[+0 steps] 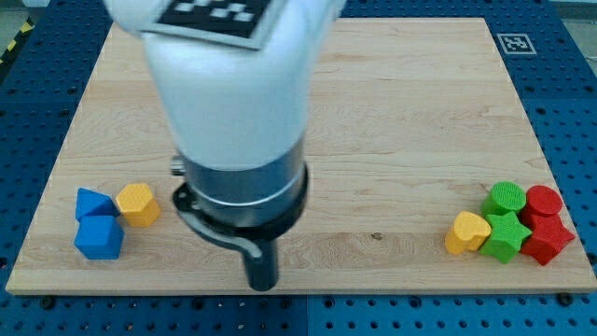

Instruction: Separate the blue blocks

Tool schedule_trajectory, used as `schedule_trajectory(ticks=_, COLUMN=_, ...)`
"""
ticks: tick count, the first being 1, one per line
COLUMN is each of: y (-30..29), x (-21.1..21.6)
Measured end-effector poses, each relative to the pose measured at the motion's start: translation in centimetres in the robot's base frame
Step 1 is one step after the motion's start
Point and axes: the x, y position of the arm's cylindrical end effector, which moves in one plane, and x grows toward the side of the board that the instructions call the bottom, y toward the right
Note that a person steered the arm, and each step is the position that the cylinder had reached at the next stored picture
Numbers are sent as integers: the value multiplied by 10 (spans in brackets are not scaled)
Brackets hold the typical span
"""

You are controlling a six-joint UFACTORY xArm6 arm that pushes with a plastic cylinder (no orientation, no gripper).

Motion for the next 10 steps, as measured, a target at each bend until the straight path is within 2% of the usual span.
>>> schedule_trajectory(ticks=1, y=-27, x=-1)
schedule_trajectory(ticks=4, y=-245, x=-5)
schedule_trajectory(ticks=6, y=-255, x=-42)
schedule_trajectory(ticks=7, y=-242, x=-61)
schedule_trajectory(ticks=10, y=-179, x=-61)
